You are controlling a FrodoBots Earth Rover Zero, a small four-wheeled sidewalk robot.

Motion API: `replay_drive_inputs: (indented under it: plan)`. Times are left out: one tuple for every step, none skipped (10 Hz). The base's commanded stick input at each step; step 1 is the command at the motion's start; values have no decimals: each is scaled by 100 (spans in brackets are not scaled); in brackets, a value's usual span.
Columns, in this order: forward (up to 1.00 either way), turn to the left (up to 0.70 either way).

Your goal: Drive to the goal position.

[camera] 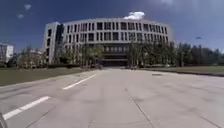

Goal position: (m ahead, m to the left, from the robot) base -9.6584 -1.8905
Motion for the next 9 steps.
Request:
replay_drive_inputs:
  plan:
    - [70,-26]
    - [70,-31]
    - [70,-31]
    - [70,-32]
    - [70,-32]
    - [70,-32]
    - [70,-32]
    - [70,-32]
    - [70,-32]
